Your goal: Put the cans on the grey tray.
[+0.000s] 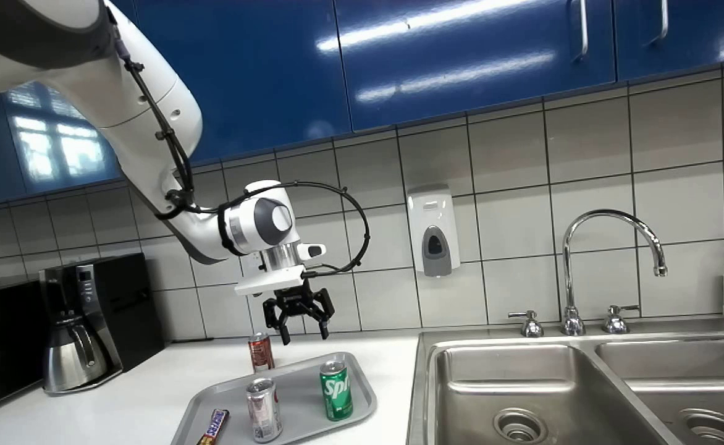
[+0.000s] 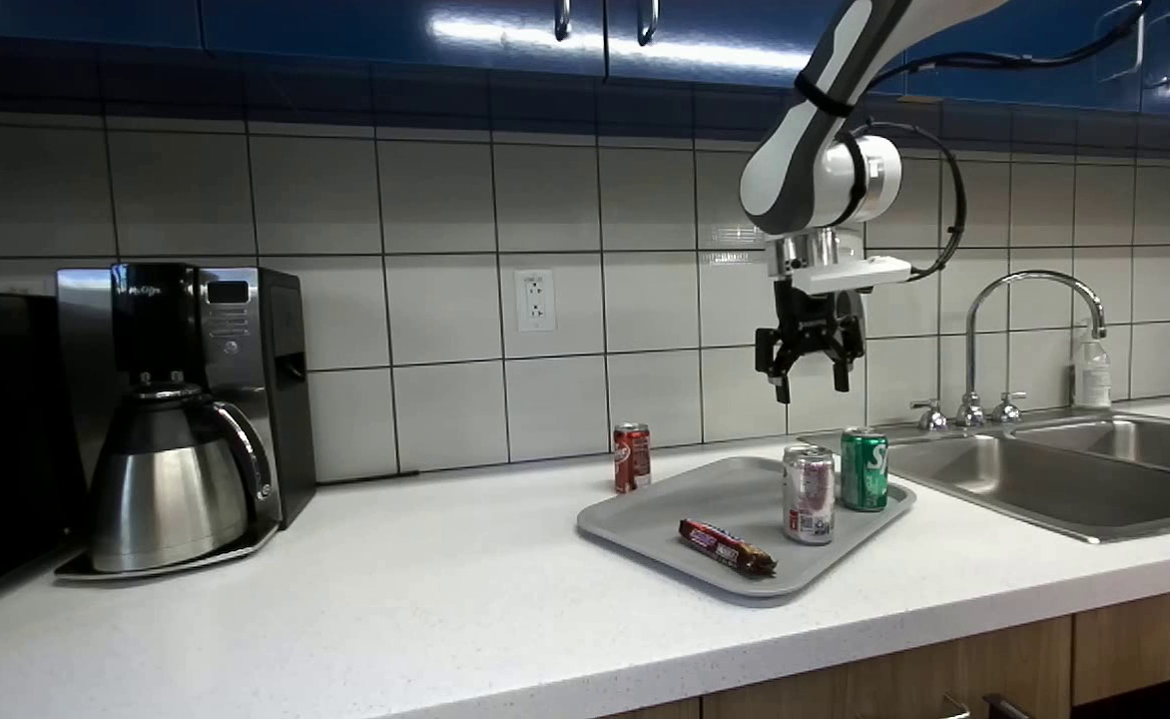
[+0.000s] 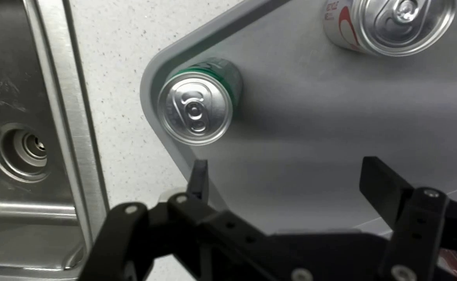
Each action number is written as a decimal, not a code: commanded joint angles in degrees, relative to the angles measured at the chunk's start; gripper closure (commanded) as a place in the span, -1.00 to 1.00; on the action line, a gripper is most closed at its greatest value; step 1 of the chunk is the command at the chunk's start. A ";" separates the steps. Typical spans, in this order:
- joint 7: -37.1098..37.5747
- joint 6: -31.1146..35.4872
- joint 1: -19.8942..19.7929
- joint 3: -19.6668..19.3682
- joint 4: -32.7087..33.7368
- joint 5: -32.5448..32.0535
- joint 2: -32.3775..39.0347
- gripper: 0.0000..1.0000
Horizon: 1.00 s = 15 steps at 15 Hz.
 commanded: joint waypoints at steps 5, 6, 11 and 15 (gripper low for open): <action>5.01 -1.83 2.46 2.46 3.98 -0.50 4.19 -1.00; 6.26 -1.81 3.03 2.57 4.50 -0.83 4.59 -1.00; 10.36 -2.36 4.81 3.12 8.21 0.53 6.42 -1.00; 13.47 -2.92 6.10 3.92 12.18 1.51 8.51 -1.00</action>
